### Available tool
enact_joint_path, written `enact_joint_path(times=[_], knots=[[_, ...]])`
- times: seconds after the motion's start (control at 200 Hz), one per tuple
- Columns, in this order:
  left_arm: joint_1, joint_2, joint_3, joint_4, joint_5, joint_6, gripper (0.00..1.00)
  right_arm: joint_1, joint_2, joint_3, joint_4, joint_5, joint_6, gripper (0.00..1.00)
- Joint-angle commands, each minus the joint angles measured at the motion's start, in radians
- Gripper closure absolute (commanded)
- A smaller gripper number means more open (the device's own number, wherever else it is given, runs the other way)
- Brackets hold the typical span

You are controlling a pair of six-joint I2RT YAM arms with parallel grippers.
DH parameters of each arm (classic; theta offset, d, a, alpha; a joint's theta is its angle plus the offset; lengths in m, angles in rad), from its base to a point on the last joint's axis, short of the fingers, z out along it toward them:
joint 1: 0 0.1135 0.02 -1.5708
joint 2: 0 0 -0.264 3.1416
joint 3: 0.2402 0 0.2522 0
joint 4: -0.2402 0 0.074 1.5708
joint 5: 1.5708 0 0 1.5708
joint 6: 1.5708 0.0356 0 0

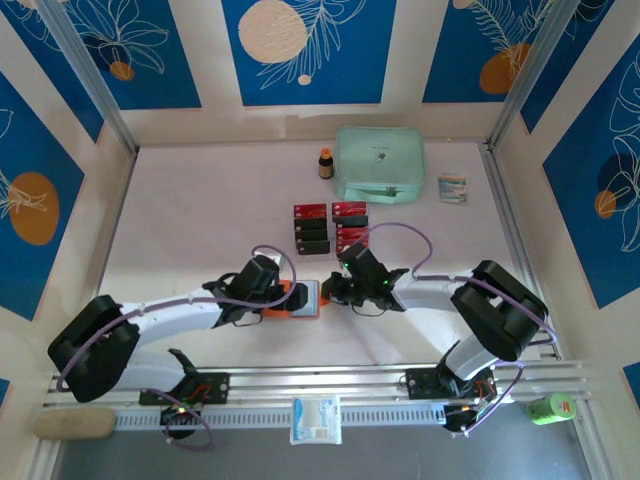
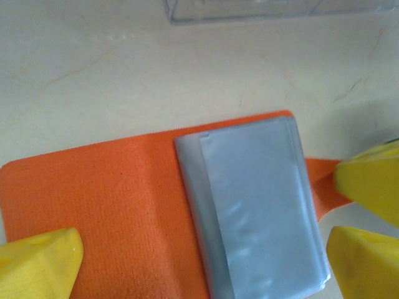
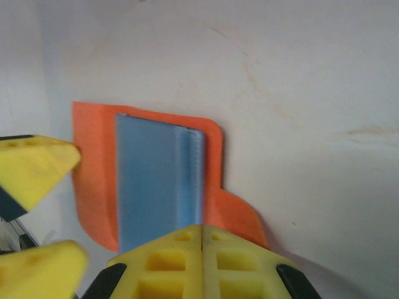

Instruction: Put the credit cards into the card holder

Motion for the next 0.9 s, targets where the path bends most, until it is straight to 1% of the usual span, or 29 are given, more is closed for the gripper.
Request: enact_joint_path(times=[0.0,0.545,0.895], knots=[[-0.021,0.022,0.019,-0.022,-0.029,0.044,0.00,0.005,0.016,0.042,-0.039,-0.023,-0.034,1.00],[-0.042,0.053,0.018,-0.009,-0.051,0.083,0.00,0.007,0.130,0.165,-0.098,-0.046,-0.079,1.00],[-0.045,0.060,0.012,-0.008,-0.057,0.098,0.00,0.001,0.171,0.173,-0.124,-0.054,-0.101,1.00]])
